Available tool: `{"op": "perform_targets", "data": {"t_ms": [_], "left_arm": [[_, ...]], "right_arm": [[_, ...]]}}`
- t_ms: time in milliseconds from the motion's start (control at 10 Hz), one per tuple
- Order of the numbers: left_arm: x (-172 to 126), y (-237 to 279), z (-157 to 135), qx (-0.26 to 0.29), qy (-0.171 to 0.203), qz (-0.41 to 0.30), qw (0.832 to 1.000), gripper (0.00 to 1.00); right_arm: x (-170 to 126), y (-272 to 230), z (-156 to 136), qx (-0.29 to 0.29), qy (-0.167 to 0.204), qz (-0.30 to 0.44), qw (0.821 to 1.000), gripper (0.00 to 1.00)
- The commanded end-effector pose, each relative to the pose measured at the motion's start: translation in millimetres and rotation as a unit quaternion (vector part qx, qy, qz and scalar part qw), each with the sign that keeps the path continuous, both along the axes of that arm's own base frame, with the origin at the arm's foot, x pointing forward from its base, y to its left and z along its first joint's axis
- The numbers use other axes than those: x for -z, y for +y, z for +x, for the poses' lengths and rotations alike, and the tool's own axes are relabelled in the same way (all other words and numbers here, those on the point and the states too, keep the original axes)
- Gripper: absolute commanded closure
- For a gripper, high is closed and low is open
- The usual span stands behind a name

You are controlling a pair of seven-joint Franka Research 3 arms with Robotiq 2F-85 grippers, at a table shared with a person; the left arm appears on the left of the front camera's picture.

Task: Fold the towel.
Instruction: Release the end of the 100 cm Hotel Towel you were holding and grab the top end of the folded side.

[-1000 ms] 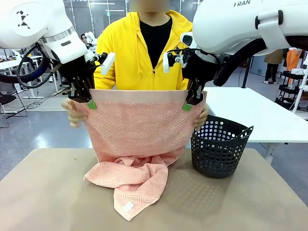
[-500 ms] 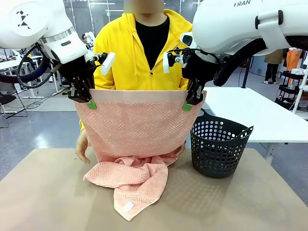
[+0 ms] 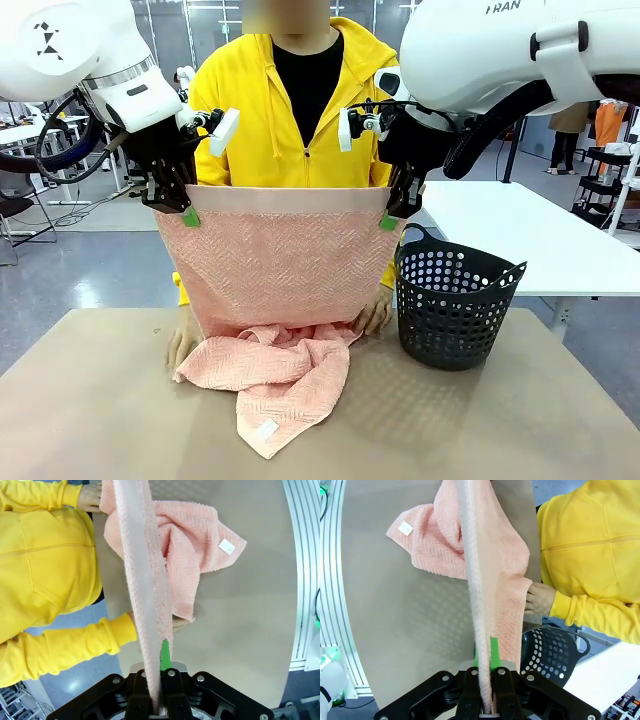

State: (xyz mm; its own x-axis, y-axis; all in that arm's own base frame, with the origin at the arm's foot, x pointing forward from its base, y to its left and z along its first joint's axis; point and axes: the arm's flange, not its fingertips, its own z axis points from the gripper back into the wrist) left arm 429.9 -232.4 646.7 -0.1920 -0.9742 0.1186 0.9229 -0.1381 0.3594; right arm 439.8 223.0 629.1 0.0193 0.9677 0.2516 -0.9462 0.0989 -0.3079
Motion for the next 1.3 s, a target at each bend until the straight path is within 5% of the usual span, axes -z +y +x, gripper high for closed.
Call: {"op": "perform_targets", "data": {"t_ms": [0,1200], "left_arm": [[-0.9,1.3,0.6,0.0,-0.002,0.002,1.0,1.0],[-0.9,1.3,0.6,0.0,-0.002,0.002,1.0,1.0]], "right_arm": [[0.7,-1.3,0.6,0.0,0.0,-0.001,1.0,1.0],[0.7,-1.3,0.6,0.0,0.0,-0.001,1.0,1.0]]}}
